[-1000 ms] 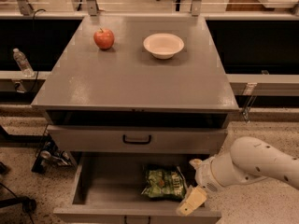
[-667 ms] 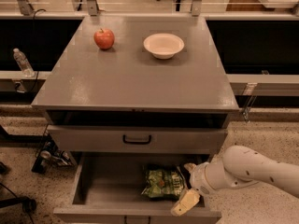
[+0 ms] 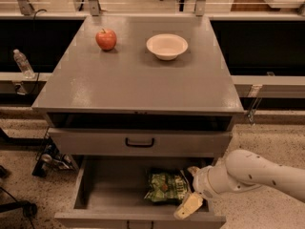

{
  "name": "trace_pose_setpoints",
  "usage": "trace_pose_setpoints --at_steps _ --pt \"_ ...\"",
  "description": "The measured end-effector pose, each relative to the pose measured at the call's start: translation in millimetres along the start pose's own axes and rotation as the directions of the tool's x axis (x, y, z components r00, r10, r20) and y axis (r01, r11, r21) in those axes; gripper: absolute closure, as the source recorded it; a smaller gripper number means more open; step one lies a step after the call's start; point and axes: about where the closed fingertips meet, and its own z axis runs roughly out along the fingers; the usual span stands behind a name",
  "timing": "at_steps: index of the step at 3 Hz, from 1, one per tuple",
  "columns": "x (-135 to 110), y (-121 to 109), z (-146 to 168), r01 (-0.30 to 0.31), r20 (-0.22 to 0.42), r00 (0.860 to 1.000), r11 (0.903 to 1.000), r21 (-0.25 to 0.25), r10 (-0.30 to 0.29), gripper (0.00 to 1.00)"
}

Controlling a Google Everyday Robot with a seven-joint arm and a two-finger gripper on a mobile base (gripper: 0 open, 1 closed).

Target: Pick green jalapeno chip bag from middle drawer and place on counter

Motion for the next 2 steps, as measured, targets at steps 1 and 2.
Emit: trace_pose_setpoints --at_steps 1,2 --pt "5.6 -17.4 10.4 0.013 -0.005 1.000 0.9995 0.029 -0.013 0.00" --pt "6.8 -31.6 21.4 0.036 -0.013 0.999 0.9981 0.050 -0.036 0.00"
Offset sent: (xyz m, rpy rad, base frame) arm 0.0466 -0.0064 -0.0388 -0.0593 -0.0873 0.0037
